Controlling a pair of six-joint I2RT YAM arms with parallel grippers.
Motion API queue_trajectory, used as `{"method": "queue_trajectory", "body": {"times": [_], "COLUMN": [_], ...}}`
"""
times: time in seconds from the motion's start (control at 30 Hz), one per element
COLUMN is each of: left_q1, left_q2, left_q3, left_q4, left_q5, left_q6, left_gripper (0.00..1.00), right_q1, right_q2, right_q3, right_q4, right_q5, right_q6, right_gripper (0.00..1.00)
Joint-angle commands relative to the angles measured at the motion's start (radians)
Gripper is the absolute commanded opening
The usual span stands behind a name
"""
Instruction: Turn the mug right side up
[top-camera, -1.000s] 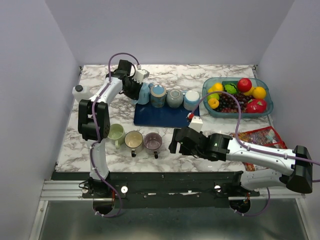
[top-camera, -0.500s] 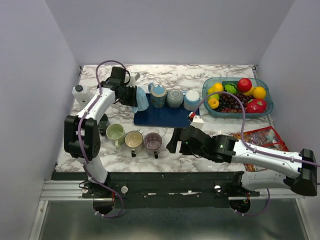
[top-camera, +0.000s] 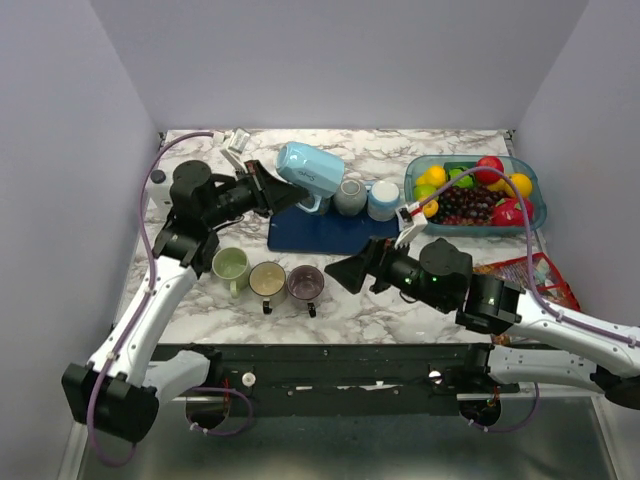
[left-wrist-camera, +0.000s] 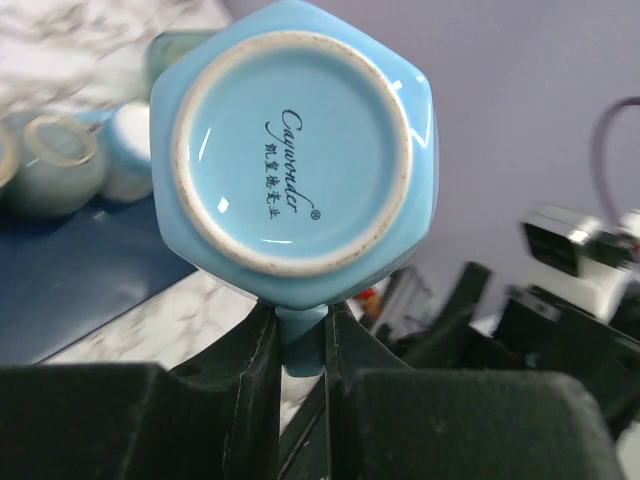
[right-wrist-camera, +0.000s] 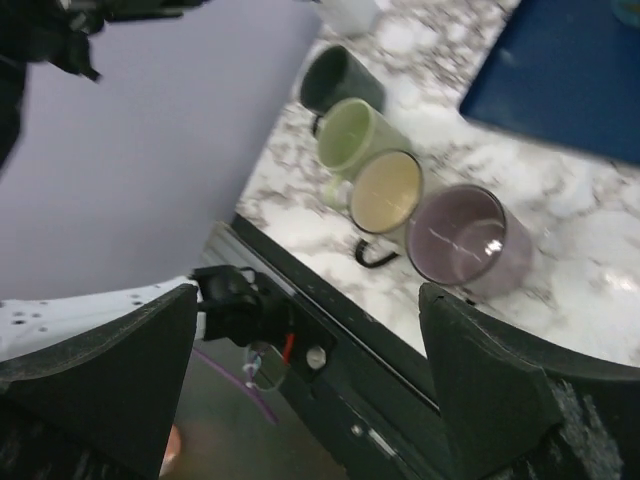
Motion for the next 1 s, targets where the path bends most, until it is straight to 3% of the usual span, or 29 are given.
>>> {"method": "queue_trajectory", "body": {"times": [0.0, 0.23, 0.47, 0.63, 0.8, 0.97], "left_q1": [-0.032, -0.110, -0.157, -0.165, -0.171, -0.179], "left_q2": [-0.138, -0.225, -0.238, -0.239, -0.248, -0.251], "left_q3": [-0.036, -0.043, -0.075, -0.082, -0.078, -0.090], "left_q4": [0.423, 0.568, 0.709, 0.740, 0.778, 0.818], "left_q5": [0.099, 0.076, 0.035, 0.028, 0.034, 0.042], "left_q6": [-0.291, -0.413, -0.475, -0.486, -0.482, -0.503], "left_gripper": [0.00, 0.00, 0.00, 0.00, 0.00, 0.00], "right_q1": [-0.008, -0.009, -0.011, -0.009, -0.009, -0.009], "right_q2": [-0.039, -0.043, 0.033, 0.090, 0.112, 0.138], "right_q3": [0.049, 0.138, 0.191, 0.235, 0.244, 0.263], "right_q4": [0.212, 0.388, 0.530, 0.530, 0.522, 0.531], "right_q5": [-0.070, -0.210, -0.236, -0.219, -0.195, -0.210], "right_q6": [-0.138, -0.250, -0.271, -0.287, -0.279, -0.282], "right_gripper": [0.96, 0.86, 0.74, 0.63, 0.62, 0.49]}}
